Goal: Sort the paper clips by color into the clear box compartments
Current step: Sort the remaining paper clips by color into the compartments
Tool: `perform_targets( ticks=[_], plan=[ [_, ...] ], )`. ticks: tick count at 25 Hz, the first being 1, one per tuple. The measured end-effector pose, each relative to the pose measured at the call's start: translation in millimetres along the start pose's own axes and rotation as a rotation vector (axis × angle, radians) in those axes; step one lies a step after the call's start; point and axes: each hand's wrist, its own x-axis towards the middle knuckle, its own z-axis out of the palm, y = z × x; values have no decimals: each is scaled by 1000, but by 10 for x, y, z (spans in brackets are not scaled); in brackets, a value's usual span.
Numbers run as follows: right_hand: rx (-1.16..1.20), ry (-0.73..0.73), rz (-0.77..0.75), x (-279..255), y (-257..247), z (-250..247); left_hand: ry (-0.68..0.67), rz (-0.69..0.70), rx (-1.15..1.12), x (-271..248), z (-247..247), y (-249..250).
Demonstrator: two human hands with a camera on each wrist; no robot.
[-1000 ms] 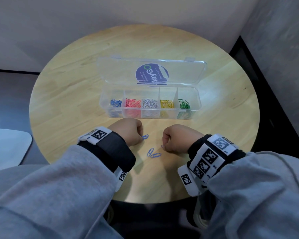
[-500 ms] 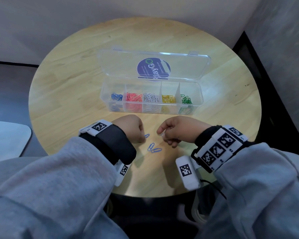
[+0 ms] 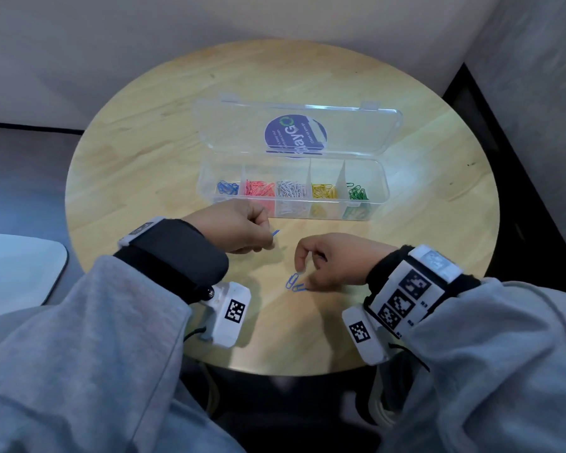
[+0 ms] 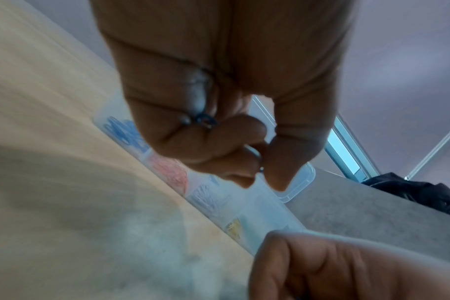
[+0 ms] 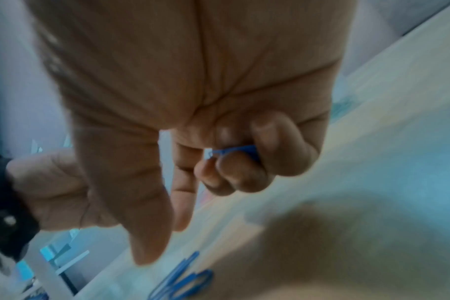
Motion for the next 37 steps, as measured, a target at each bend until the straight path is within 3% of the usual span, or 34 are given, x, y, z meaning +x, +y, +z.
perform_targets(
  ticks=[7,20,23,27,29,37],
  plan=[
    [-245,9,-74,56,-95,118,-11,-24,-184,-46,-11,-53],
    [-316,40,-10,-1,-146,164,111,-155,-437,-221,-84,-170],
    [-73,95,81,-64,-96,72,168,-164,-578,-273,-127,-218],
    [626,209,152,-166,-141,-158,304,-103,-891,-337,-304,-202],
    [824,254,146,-195,-237,-268,340,-59,-952,-344,-419,-139],
    [791,266,82,147,-830,-641,353,-65,-855,-67,-690,286]
  ],
)
